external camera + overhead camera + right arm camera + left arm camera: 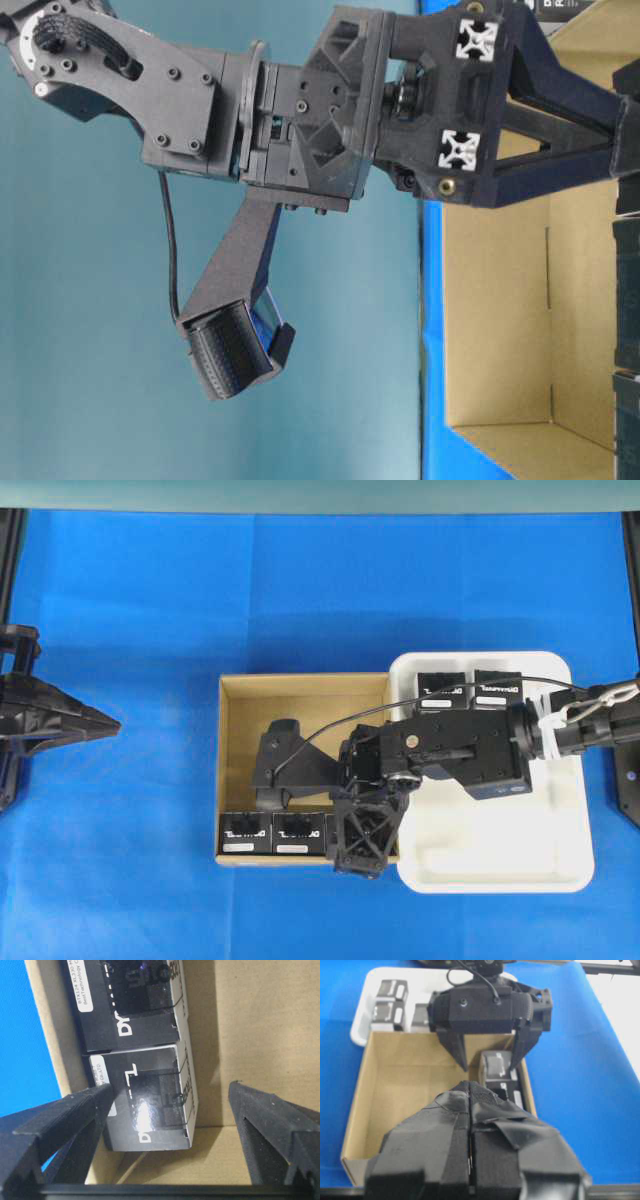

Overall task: Pick the box from inside the cardboard box.
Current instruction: 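Lower the open right gripper onto the rightmost black servo box, then close the right gripper on the servo box and lift it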

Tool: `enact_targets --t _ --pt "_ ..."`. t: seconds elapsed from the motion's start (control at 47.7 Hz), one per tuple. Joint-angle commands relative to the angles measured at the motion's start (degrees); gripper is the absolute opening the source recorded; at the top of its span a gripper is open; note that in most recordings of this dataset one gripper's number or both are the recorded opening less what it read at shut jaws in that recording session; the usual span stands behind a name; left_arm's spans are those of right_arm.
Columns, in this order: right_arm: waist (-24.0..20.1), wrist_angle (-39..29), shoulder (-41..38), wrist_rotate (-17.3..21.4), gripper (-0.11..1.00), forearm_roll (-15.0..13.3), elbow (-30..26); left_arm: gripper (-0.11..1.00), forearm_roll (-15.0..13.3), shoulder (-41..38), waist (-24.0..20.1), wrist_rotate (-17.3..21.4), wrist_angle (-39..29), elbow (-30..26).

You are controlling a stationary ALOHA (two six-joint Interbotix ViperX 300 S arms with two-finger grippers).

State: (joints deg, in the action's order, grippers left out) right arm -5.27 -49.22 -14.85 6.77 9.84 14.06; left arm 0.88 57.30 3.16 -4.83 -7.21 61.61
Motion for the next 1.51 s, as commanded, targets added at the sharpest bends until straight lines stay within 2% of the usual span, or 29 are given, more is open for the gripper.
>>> enact_targets --t 0.0,0.566,0.964,1.488 --pt "0.3 0.2 -0.4 -0.1 0.99 0.0 0.7 -0.07 0.1 -0.4 -0.1 -0.1 0.3 -1.2" --pt "4.2 0.2 0.2 -0.1 0.99 -0.7 1.8 -0.07 0.1 -0.2 -0.1 -0.1 0.4 -1.2" --pt "7.1 2.5 1.8 0.0 0.99 -0.8 5.3 -0.07 0.1 -0.2 -0.1 -0.1 0.4 -1.3" --pt "10.3 3.0 2.3 0.0 0.99 -2.9 6.1 -0.07 0.1 -0.2 -0.1 -0.2 0.4 -1.3"
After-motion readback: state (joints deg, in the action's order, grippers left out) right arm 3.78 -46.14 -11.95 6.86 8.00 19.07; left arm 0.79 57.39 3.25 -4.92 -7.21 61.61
